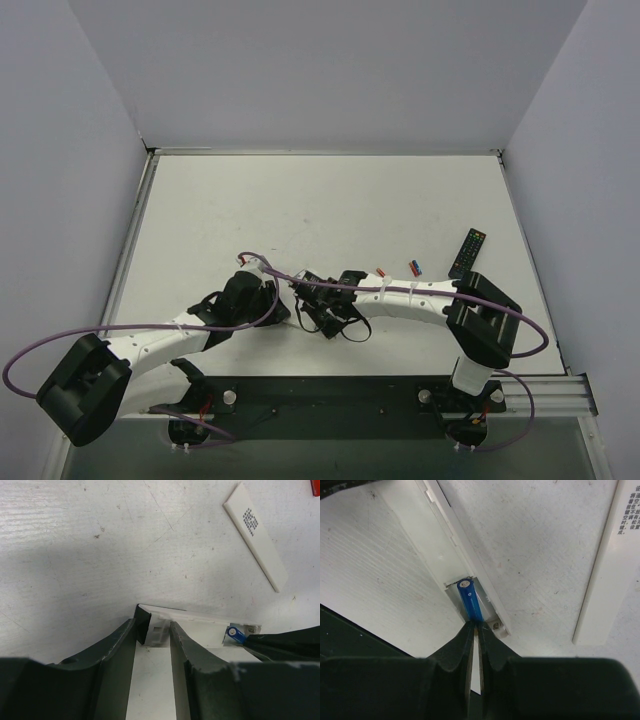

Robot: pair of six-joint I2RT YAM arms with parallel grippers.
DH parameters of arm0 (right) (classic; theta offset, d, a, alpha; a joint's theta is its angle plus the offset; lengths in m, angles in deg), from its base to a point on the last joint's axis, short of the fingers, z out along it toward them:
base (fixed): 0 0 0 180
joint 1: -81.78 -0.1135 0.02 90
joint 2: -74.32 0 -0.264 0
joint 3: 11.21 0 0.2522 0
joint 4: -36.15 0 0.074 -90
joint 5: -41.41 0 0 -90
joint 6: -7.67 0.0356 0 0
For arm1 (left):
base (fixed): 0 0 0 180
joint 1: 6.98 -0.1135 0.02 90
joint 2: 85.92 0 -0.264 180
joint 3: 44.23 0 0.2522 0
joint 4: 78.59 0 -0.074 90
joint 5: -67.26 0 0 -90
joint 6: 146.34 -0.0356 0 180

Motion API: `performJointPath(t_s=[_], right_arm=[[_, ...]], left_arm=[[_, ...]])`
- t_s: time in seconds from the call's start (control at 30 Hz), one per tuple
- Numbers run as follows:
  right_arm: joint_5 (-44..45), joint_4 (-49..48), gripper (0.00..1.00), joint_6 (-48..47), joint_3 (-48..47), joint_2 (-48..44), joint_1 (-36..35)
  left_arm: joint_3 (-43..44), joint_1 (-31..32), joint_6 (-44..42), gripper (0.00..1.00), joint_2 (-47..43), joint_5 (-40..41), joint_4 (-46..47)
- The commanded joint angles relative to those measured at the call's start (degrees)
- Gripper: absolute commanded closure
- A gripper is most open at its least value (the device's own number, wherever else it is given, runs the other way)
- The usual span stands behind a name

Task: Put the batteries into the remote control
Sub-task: Load the battery into the remote control.

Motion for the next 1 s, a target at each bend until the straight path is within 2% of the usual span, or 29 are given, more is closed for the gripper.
performJointPath(t_s=[0.0, 0.23, 0.47, 0.7, 0.97], right_arm=[[-0.7, 3.2, 0.95, -0.4, 1.6, 0.6, -0.7], [0.3, -0.3, 0.81, -2.0, 0.8, -5.0, -0.6], [-0.3, -3.1, 0.72, -4.2, 0.7, -7.6, -0.5], [-2.0, -7.9, 0.73, -5.2, 2.4, -8.0, 1.4], [-4.4, -12.4, 0.8, -7.1, 4.3, -5.5, 3.4]], left_arm=[[0.7, 0.3, -0.5, 0.58, -0.5, 0.9, -2.6], [0.4, 0.3, -0.6, 0.58, -0.9, 0.4, -2.1], [0.4, 0.3, -0.8, 0.58, -0.8, -0.1, -1.9], [0.4, 0.3, -0.9, 0.58, -0.6, -0.3, -1.9], [0.4, 0.3, -1.0, 0.58, -0.4, -0.6, -0.1]])
